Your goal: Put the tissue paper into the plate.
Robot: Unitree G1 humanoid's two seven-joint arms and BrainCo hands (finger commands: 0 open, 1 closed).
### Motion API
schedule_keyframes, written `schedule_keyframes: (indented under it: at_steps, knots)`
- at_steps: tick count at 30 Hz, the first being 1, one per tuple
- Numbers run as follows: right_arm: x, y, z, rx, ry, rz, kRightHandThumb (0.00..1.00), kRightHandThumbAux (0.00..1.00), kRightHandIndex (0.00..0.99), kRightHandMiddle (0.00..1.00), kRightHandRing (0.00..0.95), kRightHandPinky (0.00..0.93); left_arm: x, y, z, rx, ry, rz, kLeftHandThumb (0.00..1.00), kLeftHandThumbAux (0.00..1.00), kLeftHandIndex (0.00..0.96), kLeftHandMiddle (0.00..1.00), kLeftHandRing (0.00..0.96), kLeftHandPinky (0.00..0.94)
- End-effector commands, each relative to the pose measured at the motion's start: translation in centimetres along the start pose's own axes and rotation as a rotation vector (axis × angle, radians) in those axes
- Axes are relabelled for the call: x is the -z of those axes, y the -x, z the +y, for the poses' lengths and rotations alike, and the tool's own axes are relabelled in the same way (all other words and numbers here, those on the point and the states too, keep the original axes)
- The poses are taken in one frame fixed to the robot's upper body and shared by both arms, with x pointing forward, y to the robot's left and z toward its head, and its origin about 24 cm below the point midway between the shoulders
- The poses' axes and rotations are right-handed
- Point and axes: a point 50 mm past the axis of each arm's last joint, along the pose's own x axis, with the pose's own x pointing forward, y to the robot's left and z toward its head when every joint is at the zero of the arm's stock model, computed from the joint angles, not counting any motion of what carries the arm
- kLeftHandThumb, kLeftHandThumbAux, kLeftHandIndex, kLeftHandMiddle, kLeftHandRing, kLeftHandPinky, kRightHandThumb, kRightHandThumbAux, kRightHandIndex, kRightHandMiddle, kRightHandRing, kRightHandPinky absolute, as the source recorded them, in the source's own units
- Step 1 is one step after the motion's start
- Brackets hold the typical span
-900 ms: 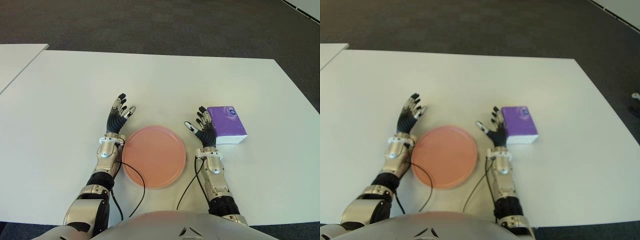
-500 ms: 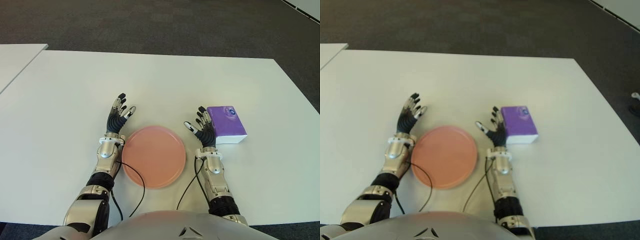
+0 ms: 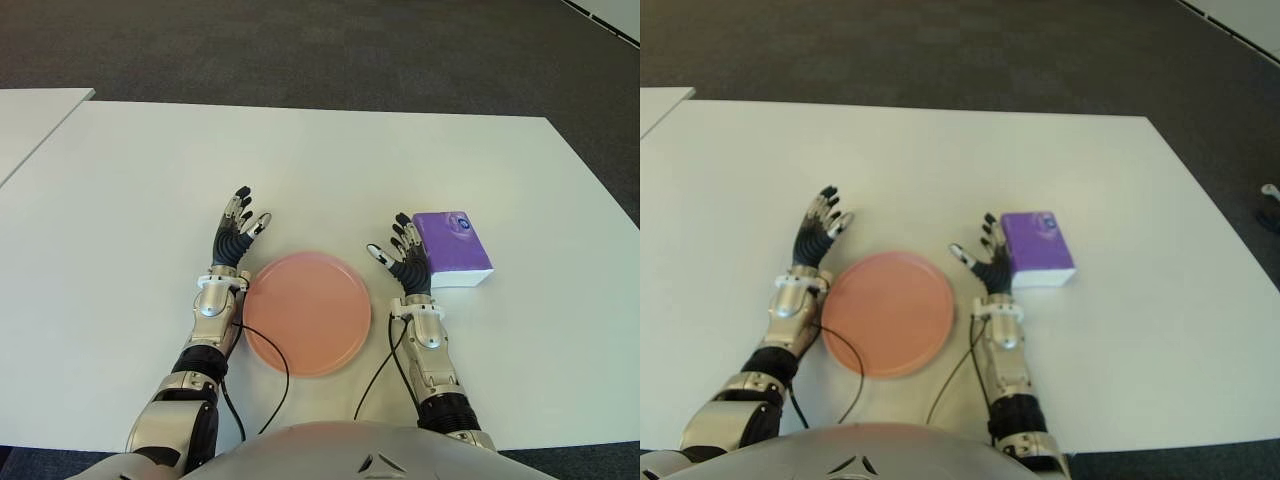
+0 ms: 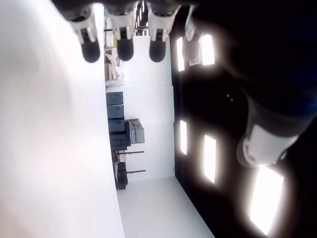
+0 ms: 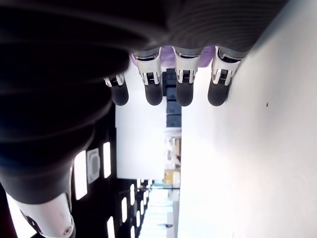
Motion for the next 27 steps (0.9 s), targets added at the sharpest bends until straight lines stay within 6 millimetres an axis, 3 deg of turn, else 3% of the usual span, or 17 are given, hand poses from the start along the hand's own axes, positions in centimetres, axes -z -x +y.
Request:
schedule_keyframes:
  at_steps: [1,3,12,20,27]
  knots:
    - [0.6,0.5,0.2,-0.006,0.010,0.059,0.250,0.731,0.000,0.061,0.072,0.116,3.4,3.6,-0.4,-0.003,0.002,0.170,0.000,0.587,0.000,0.000,0.000,0.000]
    - [-0.5,-0.1,0.3,-0.011,0.012,0.025,0.253,0.731,0.000,0.063,0.075,0.119,3.4,3.6,-0.4,-0.005,0.003,0.170,0.000,0.589,0.000,0.000,0.000,0.000]
    - [-9.6,-2.0,-1.1,-0.061,0.097,-0.337,0.280,0.699,0.000,0.058,0.070,0.106,3.4,3.4,-0.8,-0.007,0.016,0.175,0.000,0.608,0.000,0.000,0.000,0.000]
    - [-12.5,-3.0,-1.9,-0.101,0.153,-0.489,0.309,0.614,0.005,0.037,0.030,0.036,3.4,3.3,-1.2,-0.003,0.026,0.178,0.000,0.611,0.005,0.000,0.000,0.000]
    - [-16.4,-3.2,-3.3,-0.129,0.378,-0.606,0.327,0.524,0.016,0.013,0.002,0.002,3.5,3.0,-1.3,0.008,0.009,0.189,0.000,0.576,0.002,0.000,0.000,0.000]
